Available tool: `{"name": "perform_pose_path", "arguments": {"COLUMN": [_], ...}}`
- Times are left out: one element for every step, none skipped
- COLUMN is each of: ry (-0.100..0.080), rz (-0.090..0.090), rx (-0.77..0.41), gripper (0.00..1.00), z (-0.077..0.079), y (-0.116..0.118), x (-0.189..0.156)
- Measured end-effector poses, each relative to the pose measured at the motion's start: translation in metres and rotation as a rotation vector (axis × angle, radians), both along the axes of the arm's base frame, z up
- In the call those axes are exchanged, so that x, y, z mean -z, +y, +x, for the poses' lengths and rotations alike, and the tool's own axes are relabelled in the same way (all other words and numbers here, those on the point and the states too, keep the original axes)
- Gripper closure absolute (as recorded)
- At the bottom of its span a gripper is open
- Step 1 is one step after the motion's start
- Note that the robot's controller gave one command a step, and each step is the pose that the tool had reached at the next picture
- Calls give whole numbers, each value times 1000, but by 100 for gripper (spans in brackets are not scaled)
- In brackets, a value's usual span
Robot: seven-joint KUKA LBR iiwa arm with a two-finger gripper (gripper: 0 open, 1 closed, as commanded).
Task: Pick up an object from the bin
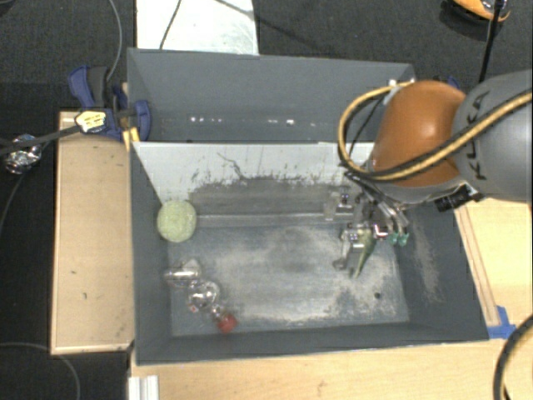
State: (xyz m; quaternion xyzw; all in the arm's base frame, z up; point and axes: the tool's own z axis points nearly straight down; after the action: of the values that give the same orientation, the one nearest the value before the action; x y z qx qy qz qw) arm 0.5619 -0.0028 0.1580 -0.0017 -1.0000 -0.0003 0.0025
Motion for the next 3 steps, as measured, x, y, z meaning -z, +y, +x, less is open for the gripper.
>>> {"name": "perform_pose_path", "arguments": {"ry": [-8,-16,-10], "rz": [0,2,3], "rx": [0,15,21], "gripper": [0,0,0], "z": [2,2,-3], "y": [0,-33,-74], "x": [-4,31,68]}}
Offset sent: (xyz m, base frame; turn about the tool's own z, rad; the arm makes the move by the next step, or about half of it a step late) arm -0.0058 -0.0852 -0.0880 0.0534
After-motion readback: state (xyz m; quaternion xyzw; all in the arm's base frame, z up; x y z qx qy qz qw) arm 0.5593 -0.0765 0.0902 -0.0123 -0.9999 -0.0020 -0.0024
